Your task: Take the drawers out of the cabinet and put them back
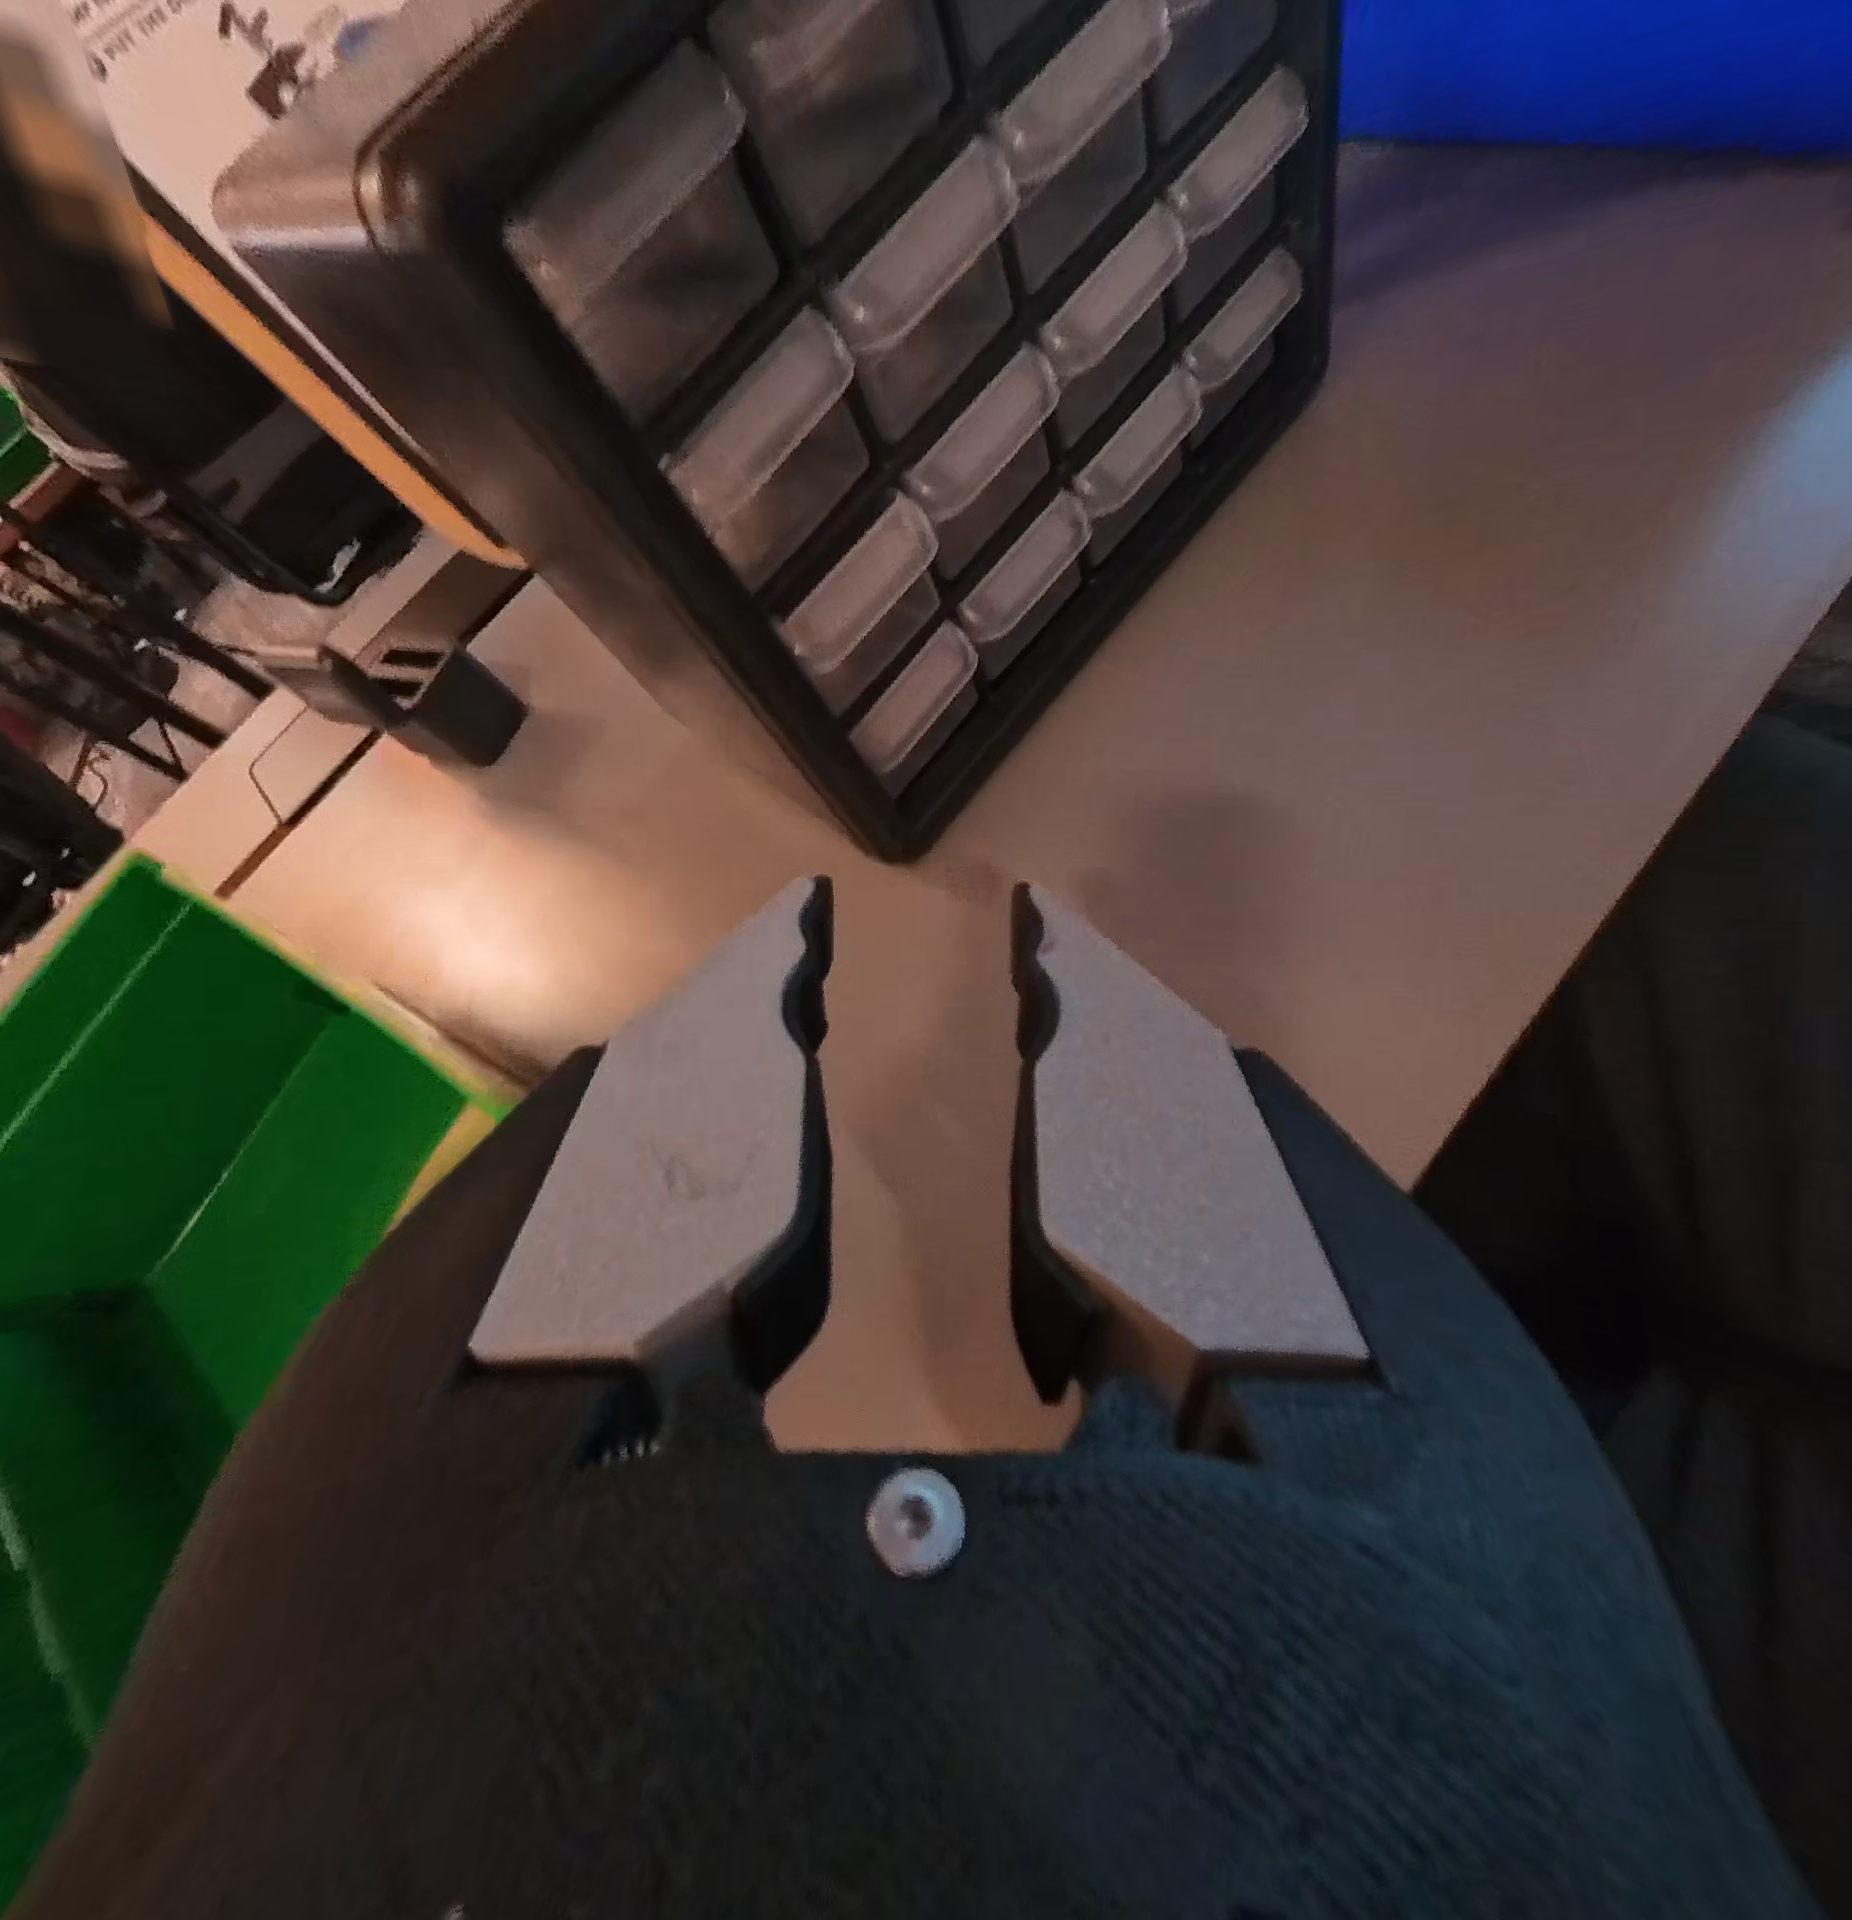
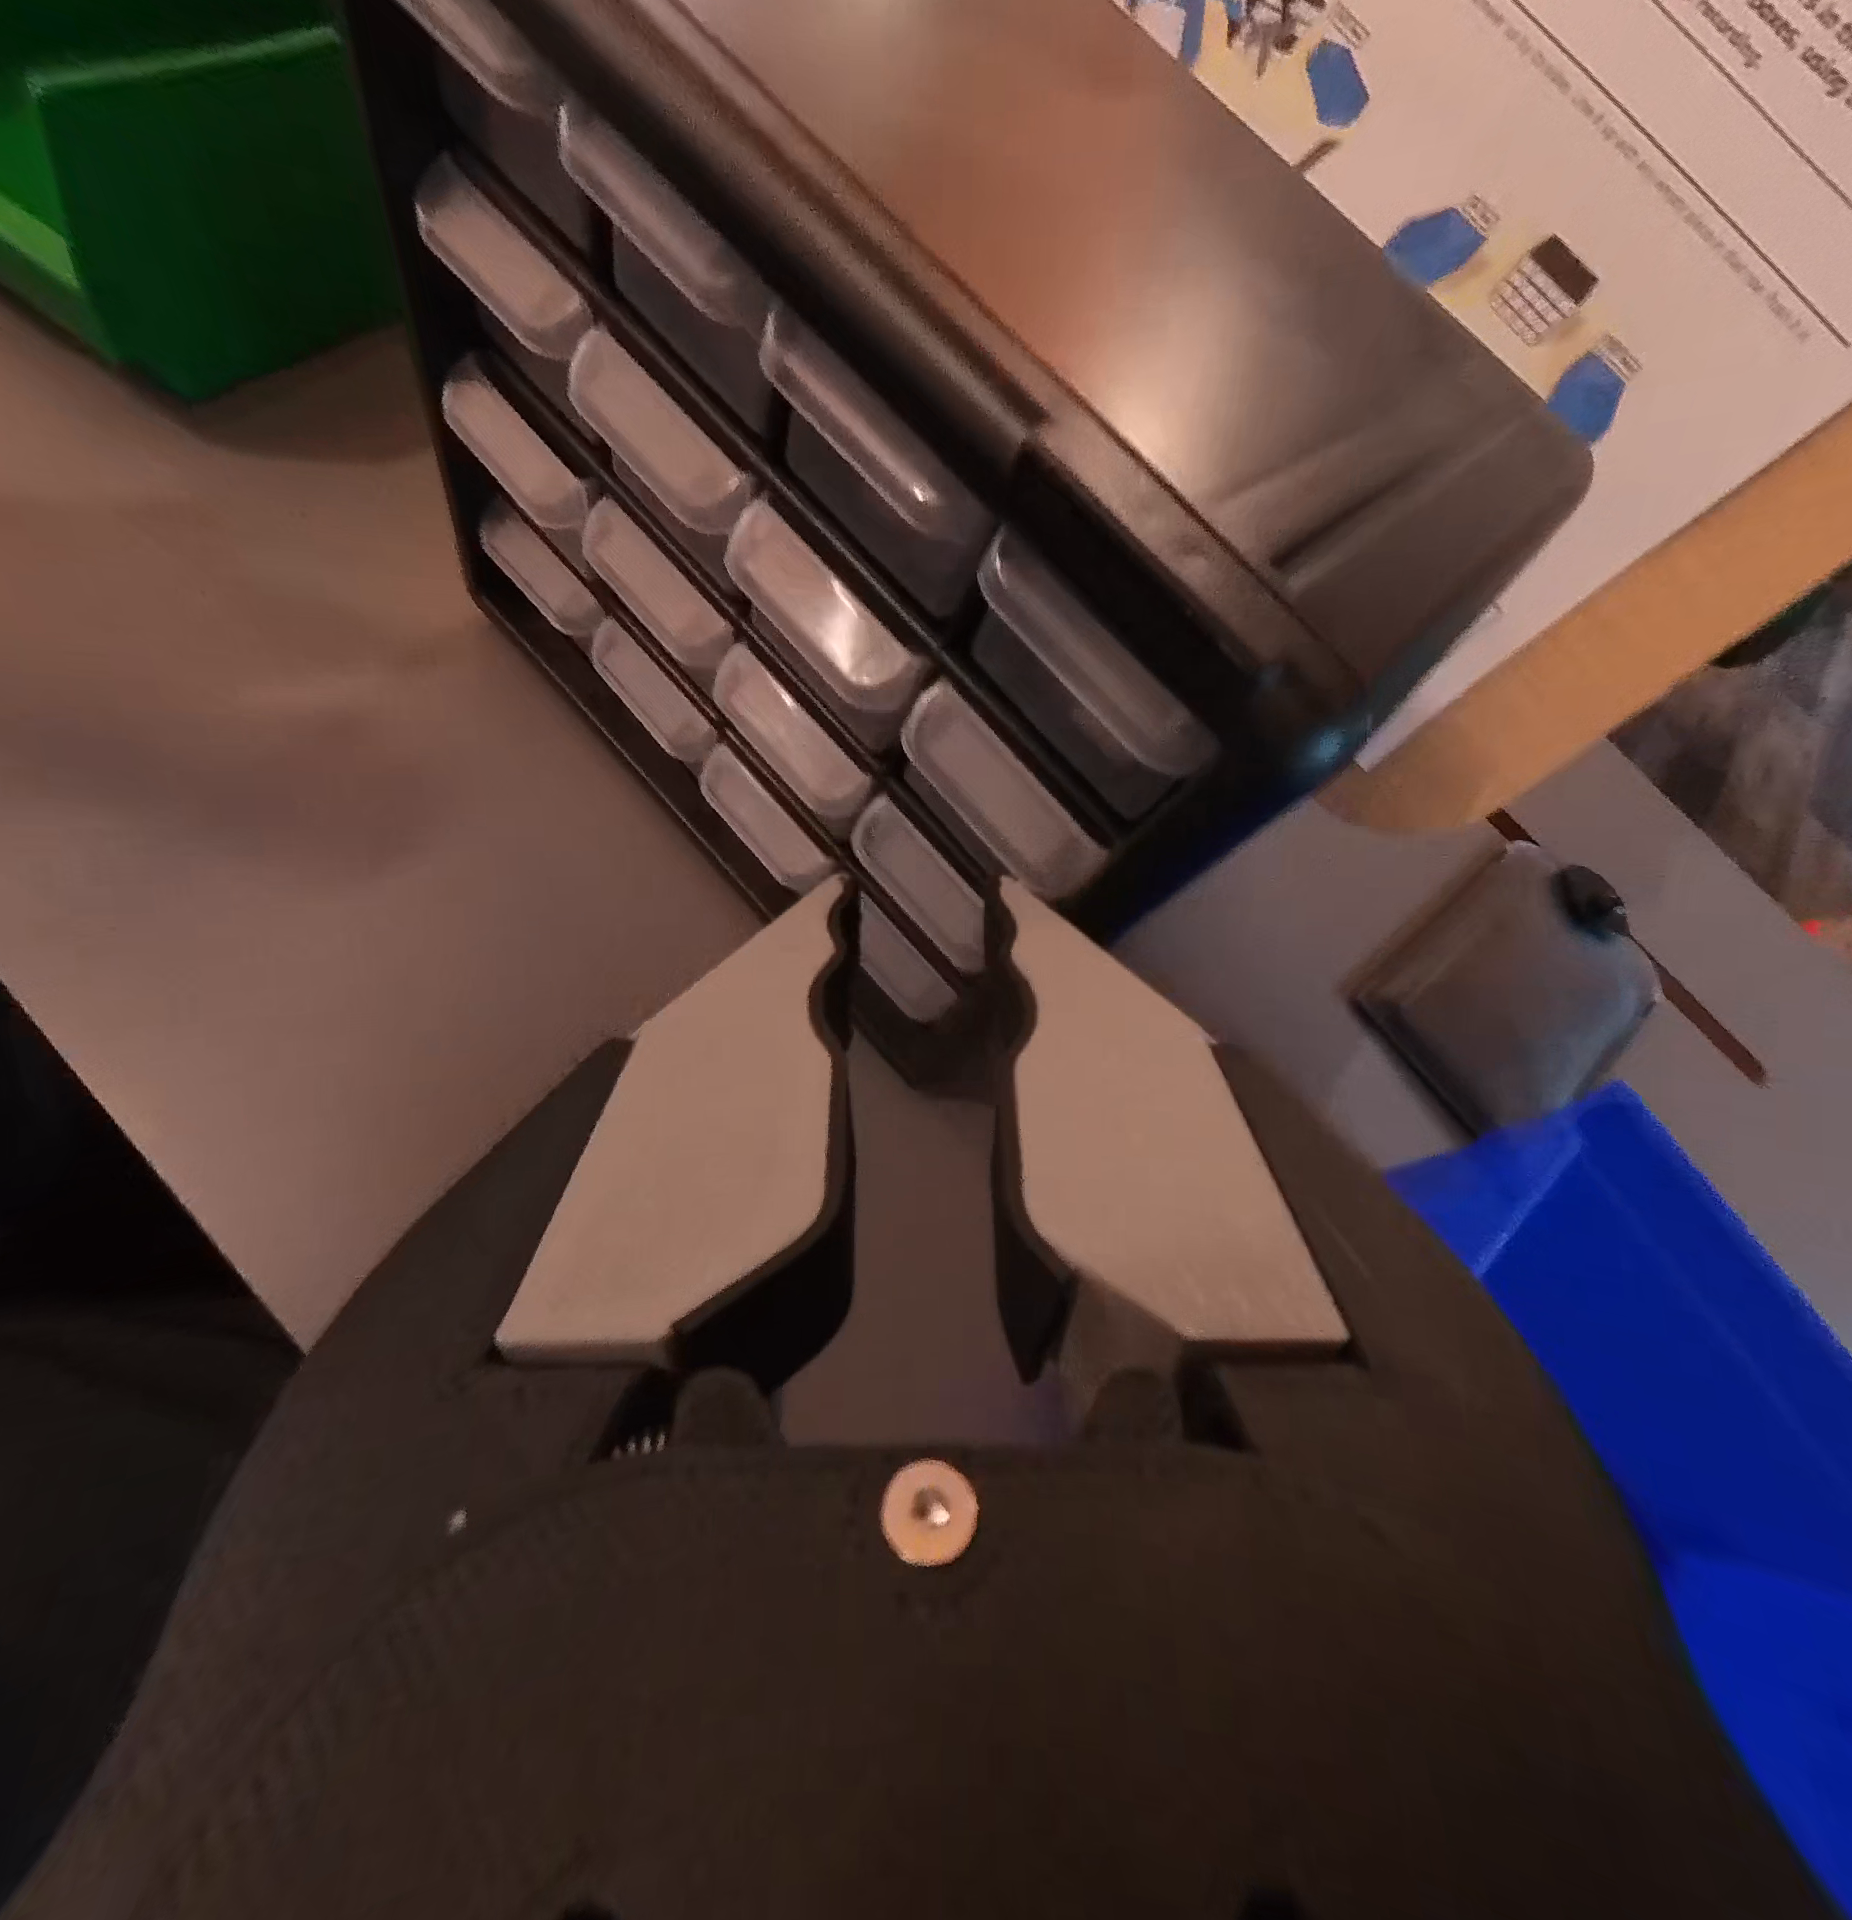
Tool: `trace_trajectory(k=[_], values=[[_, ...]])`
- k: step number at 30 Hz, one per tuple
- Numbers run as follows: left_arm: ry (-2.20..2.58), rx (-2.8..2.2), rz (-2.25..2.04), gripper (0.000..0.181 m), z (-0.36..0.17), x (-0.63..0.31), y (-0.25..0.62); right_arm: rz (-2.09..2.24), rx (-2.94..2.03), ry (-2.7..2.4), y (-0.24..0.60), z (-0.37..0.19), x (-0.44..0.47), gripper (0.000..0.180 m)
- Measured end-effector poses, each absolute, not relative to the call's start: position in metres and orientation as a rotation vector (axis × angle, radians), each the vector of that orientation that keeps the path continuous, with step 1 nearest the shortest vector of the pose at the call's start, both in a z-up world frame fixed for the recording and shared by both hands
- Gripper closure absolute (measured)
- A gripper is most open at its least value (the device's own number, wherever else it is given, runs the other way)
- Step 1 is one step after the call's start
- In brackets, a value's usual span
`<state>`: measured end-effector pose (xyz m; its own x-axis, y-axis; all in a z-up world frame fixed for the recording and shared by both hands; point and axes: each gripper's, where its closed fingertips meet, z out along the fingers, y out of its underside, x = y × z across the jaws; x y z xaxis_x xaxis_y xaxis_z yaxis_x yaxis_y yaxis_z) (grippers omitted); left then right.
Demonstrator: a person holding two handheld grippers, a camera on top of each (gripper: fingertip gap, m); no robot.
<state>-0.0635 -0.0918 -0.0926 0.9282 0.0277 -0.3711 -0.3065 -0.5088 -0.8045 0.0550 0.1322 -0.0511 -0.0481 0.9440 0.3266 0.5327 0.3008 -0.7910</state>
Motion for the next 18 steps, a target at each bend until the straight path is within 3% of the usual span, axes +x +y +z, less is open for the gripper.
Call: trace_trajectory(k=[8,18], values=[[0.337,-2.012,0.333,0.149,-0.084,-0.04,-0.042,0.334,-1.342,-1.572,0.156,-0.042,0.125,0.174],[0.489,-1.942,0.316,0.149,-0.074,0.0,0.008,0.228,-1.473,-1.411,0.181,-0.04,0.208,0.171]])
